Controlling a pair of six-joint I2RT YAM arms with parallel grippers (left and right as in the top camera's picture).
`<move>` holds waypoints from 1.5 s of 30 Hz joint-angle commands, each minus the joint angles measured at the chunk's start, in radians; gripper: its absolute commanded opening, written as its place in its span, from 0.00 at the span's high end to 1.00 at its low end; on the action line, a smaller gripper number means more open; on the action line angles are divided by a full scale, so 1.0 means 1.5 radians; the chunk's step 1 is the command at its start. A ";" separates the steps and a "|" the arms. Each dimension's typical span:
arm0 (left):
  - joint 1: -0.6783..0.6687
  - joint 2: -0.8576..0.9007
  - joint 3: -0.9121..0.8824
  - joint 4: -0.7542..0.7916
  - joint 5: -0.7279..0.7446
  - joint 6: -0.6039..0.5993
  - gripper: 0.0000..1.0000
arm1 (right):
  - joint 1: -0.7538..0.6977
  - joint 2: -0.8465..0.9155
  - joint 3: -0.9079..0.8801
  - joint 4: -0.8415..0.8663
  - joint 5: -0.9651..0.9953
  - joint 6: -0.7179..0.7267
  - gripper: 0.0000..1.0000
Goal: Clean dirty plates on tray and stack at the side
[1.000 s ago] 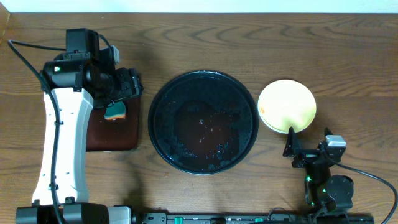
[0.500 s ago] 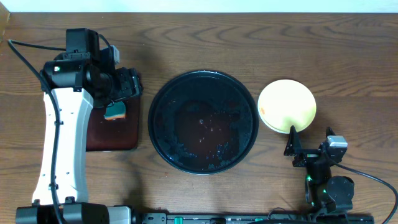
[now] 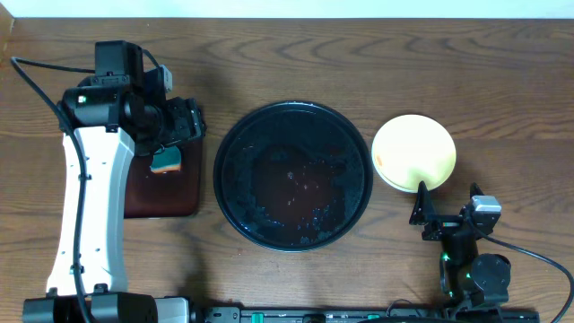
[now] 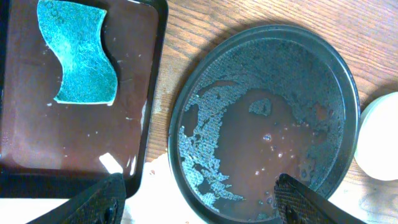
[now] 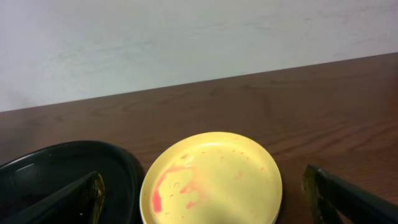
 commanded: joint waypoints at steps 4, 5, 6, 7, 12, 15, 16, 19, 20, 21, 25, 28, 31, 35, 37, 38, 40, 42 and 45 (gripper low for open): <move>-0.002 -0.093 0.003 0.007 -0.054 0.012 0.23 | -0.004 -0.005 -0.005 0.002 0.002 -0.008 0.01; -0.002 -0.118 -0.002 0.012 -0.064 0.012 0.23 | -0.004 -0.005 -0.005 0.002 0.002 -0.008 0.01; -0.002 -0.147 -0.012 0.023 -0.067 0.012 0.23 | -0.004 -0.005 -0.005 0.002 0.002 -0.008 0.01; -0.004 -0.173 -0.025 0.037 -0.070 0.012 0.23 | -0.004 -0.005 -0.005 0.002 0.002 -0.008 0.01; -0.006 -0.339 -0.157 0.173 -0.087 0.023 0.23 | -0.004 -0.005 -0.005 0.002 0.002 -0.008 0.01; -0.006 -0.456 -0.280 0.273 -0.086 0.042 0.23 | -0.004 -0.005 -0.005 0.002 0.001 -0.008 0.01; -0.006 -0.498 -0.325 0.302 -0.087 0.043 0.23 | -0.004 -0.005 -0.005 0.002 0.002 -0.008 0.01; -0.006 -0.596 -0.434 0.373 -0.087 0.045 0.23 | -0.004 -0.005 -0.005 0.002 0.001 -0.008 0.01; -0.006 -0.626 -0.471 0.401 -0.086 0.045 0.23 | -0.004 -0.005 -0.005 0.002 0.002 -0.008 0.01; -0.006 -0.651 -0.506 0.429 -0.087 0.045 0.23 | -0.004 -0.005 -0.005 0.002 0.001 -0.008 0.01; -0.006 -0.765 -0.668 0.574 -0.087 0.046 0.23 | -0.004 -0.005 -0.005 0.002 0.002 -0.008 0.01; -0.006 -0.834 -0.762 0.664 -0.087 0.048 0.23 | -0.004 -0.005 -0.005 0.002 0.002 -0.008 0.01; -0.006 -0.892 -0.841 0.738 -0.087 0.051 0.23 | -0.004 -0.005 -0.005 0.002 0.001 -0.008 0.01; -0.006 -0.962 -0.921 0.790 -0.086 0.083 0.23 | -0.004 -0.005 -0.005 0.002 0.001 -0.008 0.01; -0.006 -0.982 -0.937 0.793 -0.086 0.103 0.23 | -0.004 -0.005 -0.005 0.002 0.001 -0.008 0.01; -0.006 -0.991 -0.944 0.792 -0.086 0.114 0.23 | -0.004 -0.005 -0.005 0.002 0.002 -0.008 0.01; -0.006 -1.004 -0.953 0.792 -0.086 0.140 0.23 | -0.004 -0.005 -0.005 0.002 0.001 -0.008 0.01; -0.007 -1.010 -0.960 0.795 -0.086 0.171 0.23 | -0.004 -0.005 -0.005 0.002 0.001 -0.008 0.01; -0.012 -1.010 -0.967 0.795 -0.086 0.224 0.23 | -0.004 -0.005 -0.005 0.002 0.002 -0.008 0.01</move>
